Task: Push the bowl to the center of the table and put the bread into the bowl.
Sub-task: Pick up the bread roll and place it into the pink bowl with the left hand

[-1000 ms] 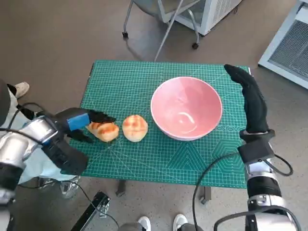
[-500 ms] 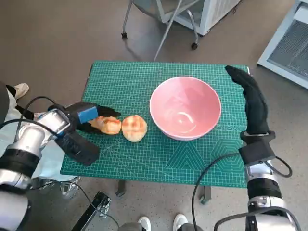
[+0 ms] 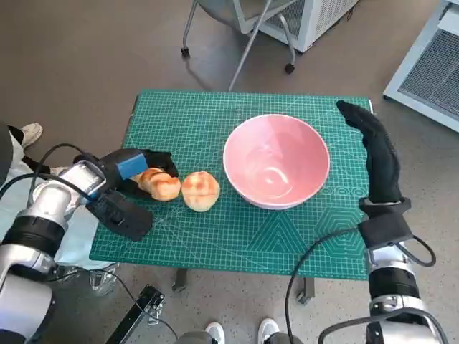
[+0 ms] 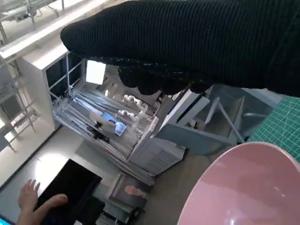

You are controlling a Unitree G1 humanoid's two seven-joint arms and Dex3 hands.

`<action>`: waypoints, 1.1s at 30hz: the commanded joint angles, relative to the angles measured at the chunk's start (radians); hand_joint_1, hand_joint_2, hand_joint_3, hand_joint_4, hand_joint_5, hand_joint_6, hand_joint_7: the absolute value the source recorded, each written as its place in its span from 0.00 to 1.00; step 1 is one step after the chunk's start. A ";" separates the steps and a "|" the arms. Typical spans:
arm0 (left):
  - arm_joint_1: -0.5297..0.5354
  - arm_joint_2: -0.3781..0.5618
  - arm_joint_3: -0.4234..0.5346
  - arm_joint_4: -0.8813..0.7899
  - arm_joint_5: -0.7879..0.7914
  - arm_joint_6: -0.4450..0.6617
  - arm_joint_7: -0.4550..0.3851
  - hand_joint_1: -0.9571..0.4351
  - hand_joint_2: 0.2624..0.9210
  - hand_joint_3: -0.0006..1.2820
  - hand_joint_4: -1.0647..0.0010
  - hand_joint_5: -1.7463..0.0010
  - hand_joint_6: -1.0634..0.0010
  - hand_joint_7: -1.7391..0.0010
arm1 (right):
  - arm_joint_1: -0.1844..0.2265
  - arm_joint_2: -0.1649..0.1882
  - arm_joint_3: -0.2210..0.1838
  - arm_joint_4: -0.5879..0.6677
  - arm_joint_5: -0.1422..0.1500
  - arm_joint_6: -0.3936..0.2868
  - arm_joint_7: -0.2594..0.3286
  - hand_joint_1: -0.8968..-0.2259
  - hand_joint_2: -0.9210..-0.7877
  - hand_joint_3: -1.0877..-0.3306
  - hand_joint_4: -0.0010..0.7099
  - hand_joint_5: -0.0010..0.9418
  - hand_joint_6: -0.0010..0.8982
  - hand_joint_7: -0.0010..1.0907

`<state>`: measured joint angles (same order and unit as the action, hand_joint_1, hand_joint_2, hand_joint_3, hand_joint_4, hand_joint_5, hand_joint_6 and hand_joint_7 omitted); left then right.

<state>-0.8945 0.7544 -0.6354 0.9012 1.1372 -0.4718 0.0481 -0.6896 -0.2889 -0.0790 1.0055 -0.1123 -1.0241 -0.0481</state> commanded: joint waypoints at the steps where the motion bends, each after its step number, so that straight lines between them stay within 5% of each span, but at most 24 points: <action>1: -0.017 0.023 0.023 0.010 -0.057 -0.030 -0.031 0.69 1.00 0.11 0.52 0.29 0.39 0.28 | 0.022 0.000 -0.004 0.012 0.013 0.013 0.017 0.48 0.00 0.25 0.45 0.04 0.00 0.82; 22: -0.126 0.047 0.242 -0.197 -0.312 -0.085 -0.098 0.69 1.00 0.05 0.50 0.25 0.25 0.42 | 0.007 0.003 0.000 0.015 0.016 0.027 0.018 0.49 0.00 0.25 0.45 0.04 0.00 0.82; 33: -0.200 -0.049 0.220 -0.291 -0.272 -0.049 -0.093 0.69 1.00 0.05 0.47 0.31 0.27 0.37 | 0.009 0.002 0.002 0.002 0.009 0.028 0.014 0.50 0.00 0.24 0.45 0.04 0.00 0.82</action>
<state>-1.0647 0.7389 -0.3994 0.6345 0.8534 -0.5283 -0.0442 -0.6925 -0.2885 -0.0787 1.0056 -0.1012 -1.0137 -0.0401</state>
